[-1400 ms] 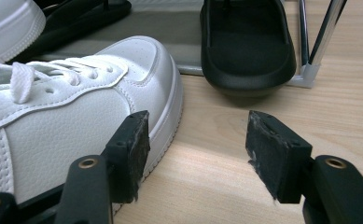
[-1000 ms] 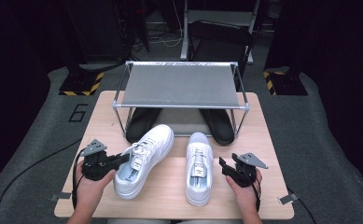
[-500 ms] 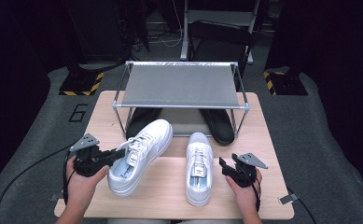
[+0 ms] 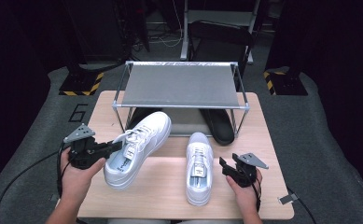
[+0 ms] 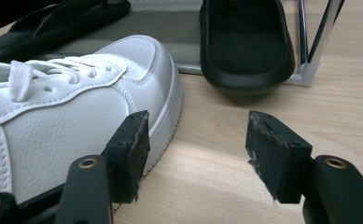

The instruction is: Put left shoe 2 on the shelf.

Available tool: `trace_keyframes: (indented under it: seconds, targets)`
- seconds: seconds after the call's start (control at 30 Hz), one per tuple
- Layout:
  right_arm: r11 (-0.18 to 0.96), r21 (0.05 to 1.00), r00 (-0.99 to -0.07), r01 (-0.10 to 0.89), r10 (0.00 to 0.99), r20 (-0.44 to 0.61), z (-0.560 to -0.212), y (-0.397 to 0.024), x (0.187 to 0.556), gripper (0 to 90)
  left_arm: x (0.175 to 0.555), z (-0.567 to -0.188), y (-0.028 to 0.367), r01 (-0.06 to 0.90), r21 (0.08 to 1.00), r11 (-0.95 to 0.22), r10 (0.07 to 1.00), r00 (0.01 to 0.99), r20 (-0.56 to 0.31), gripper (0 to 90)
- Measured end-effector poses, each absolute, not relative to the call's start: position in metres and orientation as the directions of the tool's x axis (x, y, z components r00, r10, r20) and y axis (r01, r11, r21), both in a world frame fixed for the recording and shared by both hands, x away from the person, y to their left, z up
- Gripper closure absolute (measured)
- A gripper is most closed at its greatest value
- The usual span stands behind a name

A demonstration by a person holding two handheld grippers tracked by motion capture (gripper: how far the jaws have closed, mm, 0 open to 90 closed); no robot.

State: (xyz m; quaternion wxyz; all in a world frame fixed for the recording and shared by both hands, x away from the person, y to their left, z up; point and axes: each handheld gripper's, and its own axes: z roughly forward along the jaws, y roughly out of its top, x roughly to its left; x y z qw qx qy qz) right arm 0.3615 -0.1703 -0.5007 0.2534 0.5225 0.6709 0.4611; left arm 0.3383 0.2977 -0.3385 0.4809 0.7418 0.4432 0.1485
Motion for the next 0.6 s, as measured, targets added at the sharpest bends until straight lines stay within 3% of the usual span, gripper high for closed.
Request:
trace_keyframes:
  seconds: [0.6]
  targets:
    - [0.029,0.881,-0.322,0.472,0.936,0.142,-0.501,-0.170,0.362,39.5,0.349,-0.306,0.298,0.479,0.862,-0.165,0.799,0.577,-0.169,82.8]
